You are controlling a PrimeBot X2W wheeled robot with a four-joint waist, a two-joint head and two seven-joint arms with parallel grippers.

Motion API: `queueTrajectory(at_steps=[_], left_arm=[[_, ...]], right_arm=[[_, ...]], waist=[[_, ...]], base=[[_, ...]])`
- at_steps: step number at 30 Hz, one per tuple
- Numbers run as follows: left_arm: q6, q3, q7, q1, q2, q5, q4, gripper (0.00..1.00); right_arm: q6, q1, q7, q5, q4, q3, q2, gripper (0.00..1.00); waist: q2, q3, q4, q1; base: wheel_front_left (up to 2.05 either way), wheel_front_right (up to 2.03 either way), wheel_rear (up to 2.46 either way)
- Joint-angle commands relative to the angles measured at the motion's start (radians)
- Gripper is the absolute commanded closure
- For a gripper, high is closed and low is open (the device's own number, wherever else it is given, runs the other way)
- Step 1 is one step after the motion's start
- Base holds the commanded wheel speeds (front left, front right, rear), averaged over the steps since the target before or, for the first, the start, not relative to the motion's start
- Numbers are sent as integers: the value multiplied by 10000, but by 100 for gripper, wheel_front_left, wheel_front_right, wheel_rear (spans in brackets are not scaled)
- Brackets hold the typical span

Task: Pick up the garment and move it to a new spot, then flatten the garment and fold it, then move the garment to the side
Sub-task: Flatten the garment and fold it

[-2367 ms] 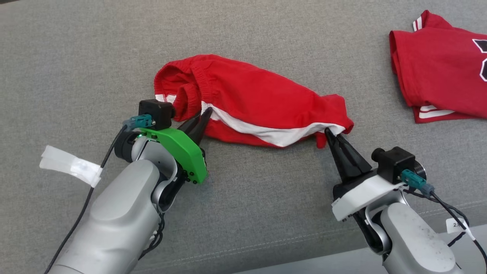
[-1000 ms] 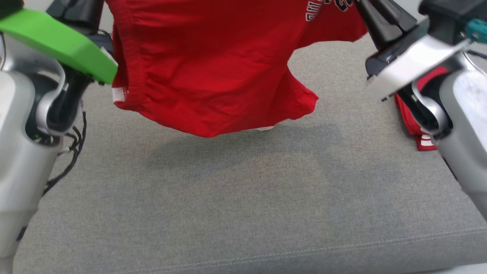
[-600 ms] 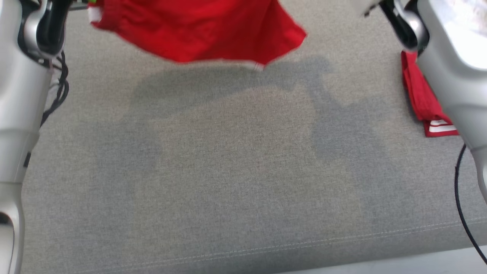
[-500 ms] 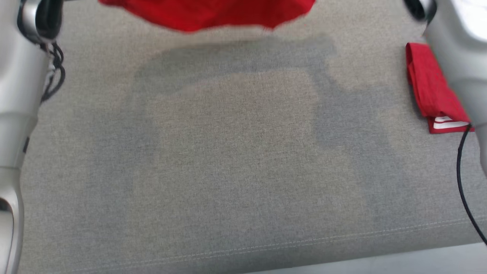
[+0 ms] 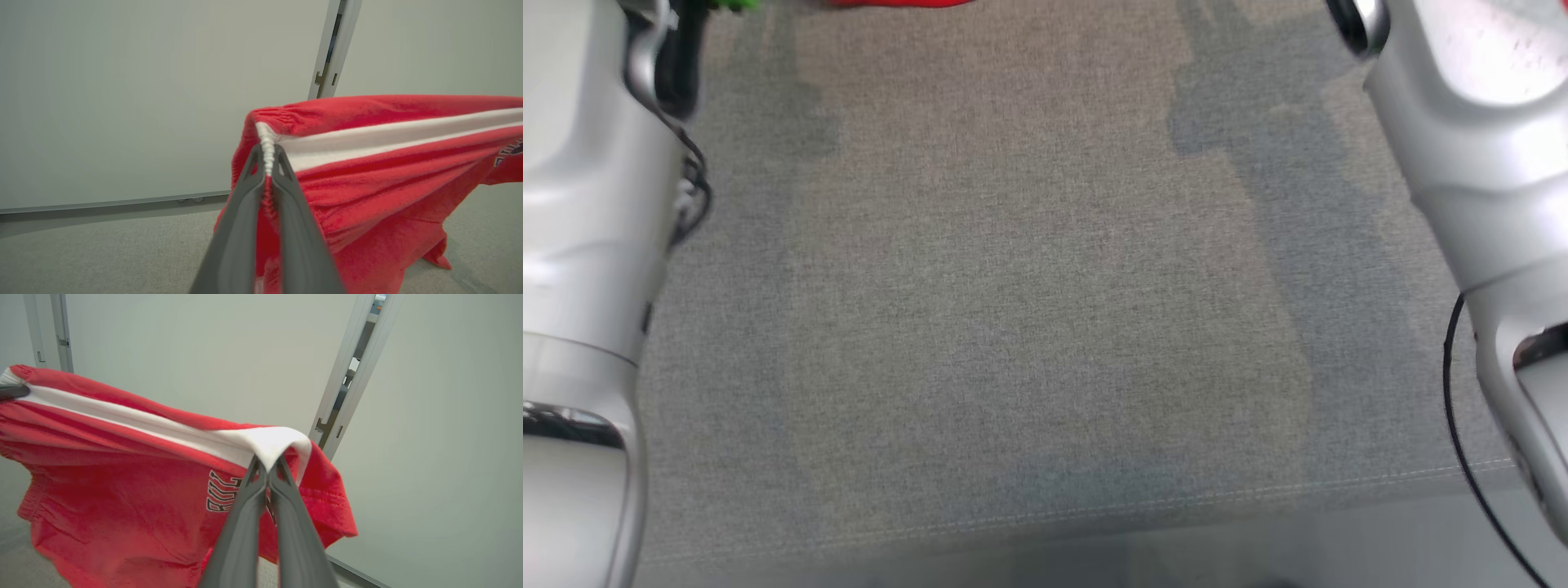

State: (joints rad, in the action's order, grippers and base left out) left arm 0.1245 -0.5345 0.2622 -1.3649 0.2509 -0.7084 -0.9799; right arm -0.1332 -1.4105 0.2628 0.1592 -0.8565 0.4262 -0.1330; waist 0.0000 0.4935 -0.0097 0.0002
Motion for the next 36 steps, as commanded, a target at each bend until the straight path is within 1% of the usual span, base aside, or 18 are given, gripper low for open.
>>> queueTrajectory(at_steps=[1,5,9,14,16,22,23,25,29,36], left_arm=[[1,159,26,230,4,-131,-37,100],[51,436,25,1263,-317,-339,182,100],[51,692,28,2268,-522,-500,900,100],[55,1201,30,3663,-587,-583,1972,100],[55,1339,29,4290,-611,-554,2400,100],[53,1249,29,6212,-466,-553,3462,100],[-11,1259,31,6832,-374,-518,3773,100],[-132,1294,31,7516,-279,-609,4069,100],[-483,1251,-1,8882,32,-564,4873,100],[-1324,1030,-553,11219,575,-568,6784,100]], right_arm=[[47,374,13,181,122,-117,-137,100],[44,1536,14,653,799,90,-225,100],[37,2921,15,1494,1548,192,-369,100],[35,4670,15,2527,2765,550,-582,100],[35,5298,15,2869,3261,527,-693,100],[37,7284,16,3682,4367,297,-1034,100],[38,7922,16,3785,4539,116,-1152,100],[43,8516,14,3827,4695,-43,-1216,100],[49,9720,-77,3971,5001,-408,-1171,100],[100,11844,-824,3680,6027,-1137,-1044,100]], waist=[[0,699,73,-2],[0,832,207,-2],[0,777,358,-2],[0,556,339,-2],[0,421,314,-2],[0,-110,147,-2],[0,-326,112,-2],[0,-595,73,-2],[0,-1190,0,-2],[0,-2085,-72,-2]], base=[[0,0,0],[0,0,0],[0,0,0],[0,0,0],[0,0,0],[0,0,0],[0,0,0],[0,0,0],[0,0,0],[0,0,0]])
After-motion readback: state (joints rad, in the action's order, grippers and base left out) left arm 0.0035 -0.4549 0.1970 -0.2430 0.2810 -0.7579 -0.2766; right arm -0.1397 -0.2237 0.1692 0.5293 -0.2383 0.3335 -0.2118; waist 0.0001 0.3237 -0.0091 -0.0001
